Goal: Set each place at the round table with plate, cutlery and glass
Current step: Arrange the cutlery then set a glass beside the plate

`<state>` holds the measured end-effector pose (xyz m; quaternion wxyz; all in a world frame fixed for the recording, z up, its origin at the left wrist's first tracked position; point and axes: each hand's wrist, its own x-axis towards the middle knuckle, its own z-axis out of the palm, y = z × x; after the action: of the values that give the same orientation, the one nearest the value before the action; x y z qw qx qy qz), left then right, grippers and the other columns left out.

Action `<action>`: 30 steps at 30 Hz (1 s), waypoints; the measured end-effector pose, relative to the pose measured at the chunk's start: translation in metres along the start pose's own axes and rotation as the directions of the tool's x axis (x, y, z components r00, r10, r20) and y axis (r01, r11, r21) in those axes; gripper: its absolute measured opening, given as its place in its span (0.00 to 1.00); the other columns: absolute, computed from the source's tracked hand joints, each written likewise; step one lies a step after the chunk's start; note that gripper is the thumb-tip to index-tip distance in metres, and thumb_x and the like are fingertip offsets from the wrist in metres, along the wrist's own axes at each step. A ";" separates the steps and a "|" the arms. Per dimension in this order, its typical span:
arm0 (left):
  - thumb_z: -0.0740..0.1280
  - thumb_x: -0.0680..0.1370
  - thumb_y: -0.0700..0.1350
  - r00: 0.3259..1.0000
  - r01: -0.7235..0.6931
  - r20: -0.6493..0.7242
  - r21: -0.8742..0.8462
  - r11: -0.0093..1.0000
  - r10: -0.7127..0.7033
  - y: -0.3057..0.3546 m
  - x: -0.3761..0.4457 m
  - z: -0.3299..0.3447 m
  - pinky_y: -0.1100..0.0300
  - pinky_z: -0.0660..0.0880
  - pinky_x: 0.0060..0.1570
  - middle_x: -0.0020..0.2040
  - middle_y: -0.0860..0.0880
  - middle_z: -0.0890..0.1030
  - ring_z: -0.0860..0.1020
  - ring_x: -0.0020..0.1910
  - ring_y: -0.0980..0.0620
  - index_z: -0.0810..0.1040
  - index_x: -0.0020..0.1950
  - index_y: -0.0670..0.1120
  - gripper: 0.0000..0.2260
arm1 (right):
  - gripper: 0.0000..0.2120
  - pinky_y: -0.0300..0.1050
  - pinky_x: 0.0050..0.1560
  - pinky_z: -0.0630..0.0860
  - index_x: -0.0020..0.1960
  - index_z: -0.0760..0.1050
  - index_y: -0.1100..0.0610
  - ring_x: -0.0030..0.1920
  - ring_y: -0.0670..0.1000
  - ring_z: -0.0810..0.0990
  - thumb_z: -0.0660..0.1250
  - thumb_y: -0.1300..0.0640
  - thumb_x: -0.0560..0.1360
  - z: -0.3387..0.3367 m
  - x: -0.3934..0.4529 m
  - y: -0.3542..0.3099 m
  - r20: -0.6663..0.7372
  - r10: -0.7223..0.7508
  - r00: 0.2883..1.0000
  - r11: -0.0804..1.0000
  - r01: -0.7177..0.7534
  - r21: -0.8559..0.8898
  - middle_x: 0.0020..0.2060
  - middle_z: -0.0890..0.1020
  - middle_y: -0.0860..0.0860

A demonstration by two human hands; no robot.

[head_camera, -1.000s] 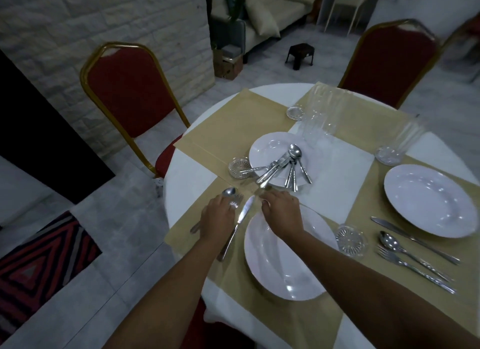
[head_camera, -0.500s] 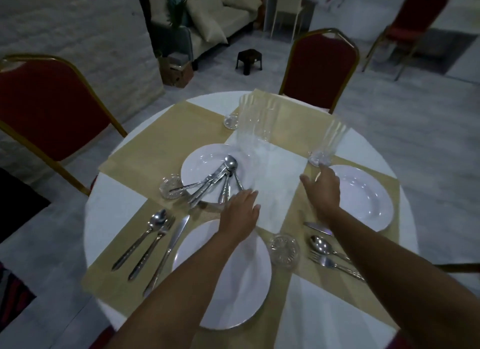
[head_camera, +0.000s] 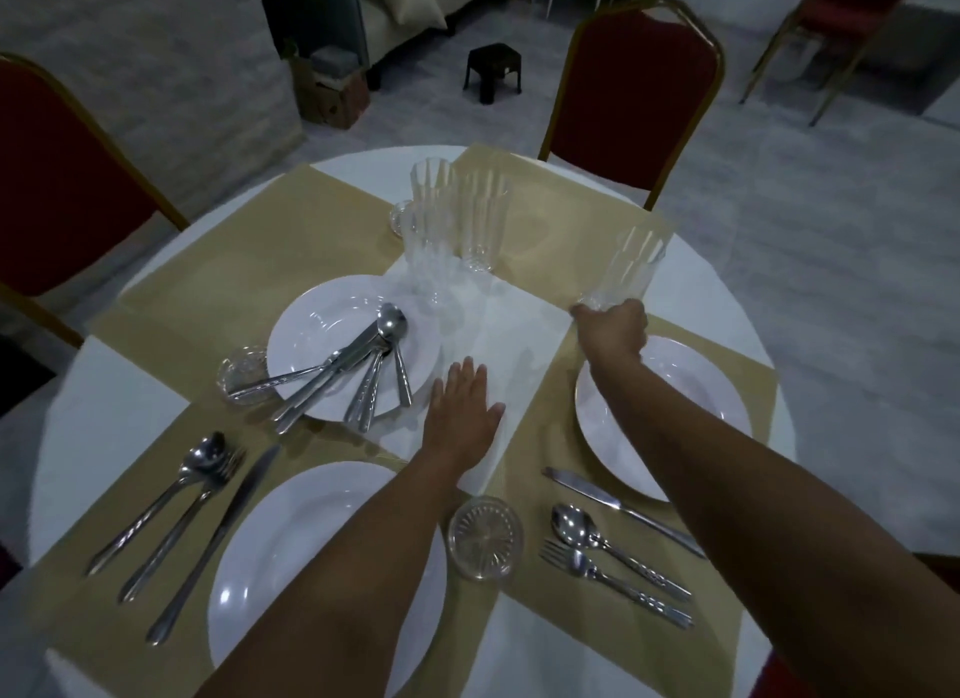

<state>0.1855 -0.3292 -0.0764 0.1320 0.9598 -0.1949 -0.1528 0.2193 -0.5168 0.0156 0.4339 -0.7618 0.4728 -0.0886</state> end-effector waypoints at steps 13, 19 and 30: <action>0.44 0.81 0.61 0.977 0.023 -0.214 0.043 0.999 -0.013 -0.007 0.019 0.025 0.52 0.39 0.74 0.80 0.47 0.46 0.43 0.79 0.49 0.48 0.79 0.46 0.31 | 0.41 0.55 0.70 0.63 0.77 0.56 0.58 0.73 0.58 0.61 0.72 0.46 0.72 0.080 0.034 -0.072 0.235 -0.335 0.913 0.930 0.360 -0.072 0.74 0.64 0.53; 0.46 0.80 0.62 0.977 0.053 -0.206 0.023 0.998 -0.047 -0.009 0.023 0.028 0.51 0.44 0.74 0.80 0.48 0.48 0.46 0.79 0.50 0.49 0.79 0.47 0.31 | 0.43 0.54 0.71 0.65 0.77 0.55 0.55 0.73 0.57 0.63 0.75 0.47 0.70 0.110 0.058 -0.097 0.332 -0.363 0.870 0.926 0.377 0.024 0.74 0.66 0.53; 0.46 0.80 0.62 0.983 0.072 -0.173 0.012 0.997 -0.069 -0.012 0.027 0.028 0.49 0.48 0.75 0.80 0.49 0.46 0.45 0.79 0.50 0.47 0.79 0.48 0.32 | 0.33 0.49 0.59 0.73 0.67 0.60 0.57 0.63 0.56 0.74 0.75 0.52 0.71 0.122 0.061 -0.104 0.390 -0.405 0.827 0.914 0.358 0.189 0.67 0.72 0.55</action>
<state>0.2032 -0.3352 -0.1128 0.1341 0.9769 -0.1498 -0.0720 0.3860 -0.4768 0.0018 0.5392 -0.8173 0.2007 -0.0325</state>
